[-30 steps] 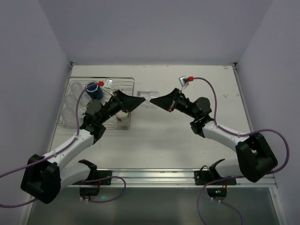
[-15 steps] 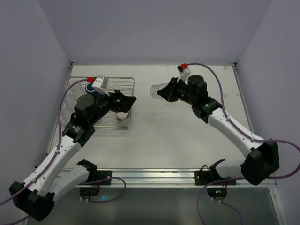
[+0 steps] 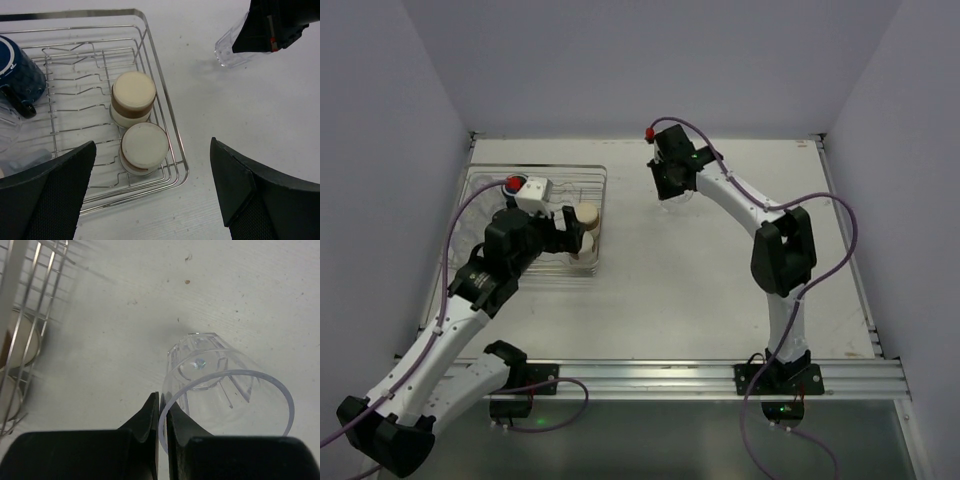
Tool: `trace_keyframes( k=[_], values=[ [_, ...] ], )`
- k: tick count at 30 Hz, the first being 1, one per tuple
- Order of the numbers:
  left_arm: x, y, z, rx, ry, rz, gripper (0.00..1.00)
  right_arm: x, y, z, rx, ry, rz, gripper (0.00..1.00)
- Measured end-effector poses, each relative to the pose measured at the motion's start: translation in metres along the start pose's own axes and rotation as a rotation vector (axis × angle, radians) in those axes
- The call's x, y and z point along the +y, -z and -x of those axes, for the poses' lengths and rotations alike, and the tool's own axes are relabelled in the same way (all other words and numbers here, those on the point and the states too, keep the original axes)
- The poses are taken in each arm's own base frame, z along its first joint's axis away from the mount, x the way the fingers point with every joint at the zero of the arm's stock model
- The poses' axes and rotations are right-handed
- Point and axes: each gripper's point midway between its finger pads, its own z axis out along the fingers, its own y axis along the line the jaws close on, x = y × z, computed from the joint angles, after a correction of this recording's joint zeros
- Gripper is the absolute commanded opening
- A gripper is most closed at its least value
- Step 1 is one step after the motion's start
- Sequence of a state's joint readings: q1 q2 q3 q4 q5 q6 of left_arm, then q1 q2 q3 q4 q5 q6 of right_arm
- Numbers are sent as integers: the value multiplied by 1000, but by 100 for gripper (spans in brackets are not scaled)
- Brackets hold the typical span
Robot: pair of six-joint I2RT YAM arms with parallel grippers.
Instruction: Unload the cups from the dish rack
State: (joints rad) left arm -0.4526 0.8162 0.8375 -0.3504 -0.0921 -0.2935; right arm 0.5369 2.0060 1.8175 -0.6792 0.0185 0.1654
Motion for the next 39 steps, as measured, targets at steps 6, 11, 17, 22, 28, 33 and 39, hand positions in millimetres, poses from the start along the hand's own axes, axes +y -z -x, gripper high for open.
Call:
trace_keyframes(
  k=[6,11,17,22,28,33,39],
  values=[
    [11,-12,-30,90,-27,41,97,-5,-32,-17,115,67,-79,0],
    [14,-14,-37,108,-36,56,97,-2,-55,-24,154,103,-100,0],
    [18,-16,-39,114,-39,78,97,-1,-68,-27,167,129,-115,31],
    [21,-24,-49,155,-45,93,97,-1,-69,-24,150,133,-115,60],
    [19,-31,-55,201,-40,91,96,6,-36,-10,66,123,-72,70],
    [16,-46,-50,223,-17,103,94,22,46,26,-173,68,30,66],
    [23,-77,-66,312,-12,170,92,42,155,13,-472,-37,239,41]
  ],
)
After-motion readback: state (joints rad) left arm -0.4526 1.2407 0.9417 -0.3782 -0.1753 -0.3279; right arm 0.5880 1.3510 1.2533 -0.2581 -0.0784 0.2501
